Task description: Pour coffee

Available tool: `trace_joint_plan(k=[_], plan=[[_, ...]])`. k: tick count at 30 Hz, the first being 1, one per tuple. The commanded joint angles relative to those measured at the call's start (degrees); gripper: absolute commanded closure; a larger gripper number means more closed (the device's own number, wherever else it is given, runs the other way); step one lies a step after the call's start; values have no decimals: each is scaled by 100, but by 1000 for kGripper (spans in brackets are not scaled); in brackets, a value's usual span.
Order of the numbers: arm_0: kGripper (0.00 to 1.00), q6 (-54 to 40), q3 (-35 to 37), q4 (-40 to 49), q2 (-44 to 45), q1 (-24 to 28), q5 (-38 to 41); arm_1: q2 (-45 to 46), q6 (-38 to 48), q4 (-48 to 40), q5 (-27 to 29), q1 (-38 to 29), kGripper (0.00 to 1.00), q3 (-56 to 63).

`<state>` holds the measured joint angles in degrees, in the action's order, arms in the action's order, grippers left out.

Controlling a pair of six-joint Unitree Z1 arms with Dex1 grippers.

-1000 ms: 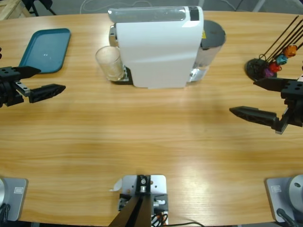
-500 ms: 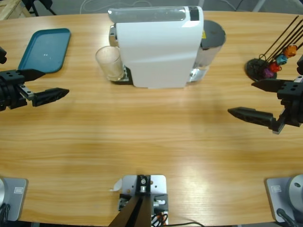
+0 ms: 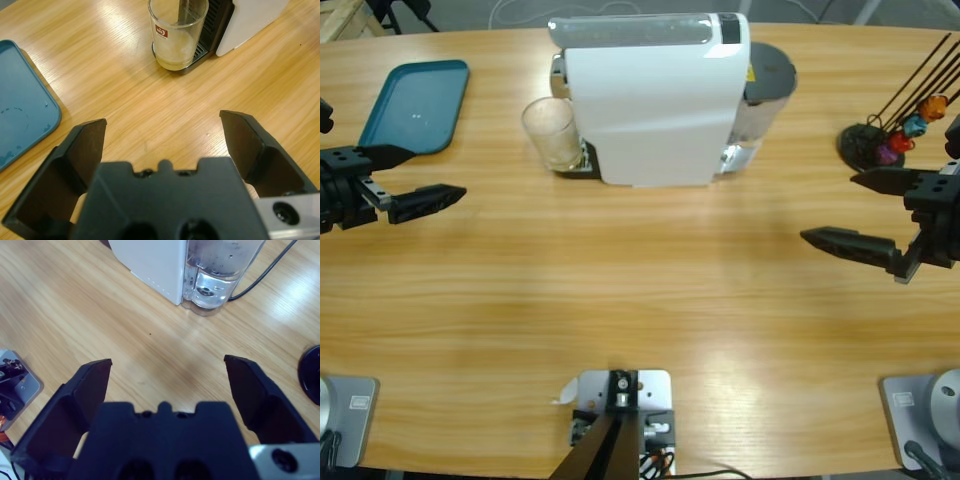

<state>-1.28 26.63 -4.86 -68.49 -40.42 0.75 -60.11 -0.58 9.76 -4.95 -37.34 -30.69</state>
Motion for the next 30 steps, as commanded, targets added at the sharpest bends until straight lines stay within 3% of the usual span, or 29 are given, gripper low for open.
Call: trace_joint_plan(k=[1,7,12,20,30], plan=[[4,57,-202,-67,-173,-37,75,-141,-3,-27,109,-63,0,142],[4,47,-202,-236,-287,-37,300,-122,-3,-27,100,-63,0,142],[4,4,-199,-691,-918,-37,329,-88,-3,-18,91,-63,0,144],[4,-372,-171,-2184,-1991,-37,322,-104,-3,-27,98,-63,0,142],[4,-479,-130,-3384,-2824,-37,526,-134,-12,-36,82,-63,0,133]])
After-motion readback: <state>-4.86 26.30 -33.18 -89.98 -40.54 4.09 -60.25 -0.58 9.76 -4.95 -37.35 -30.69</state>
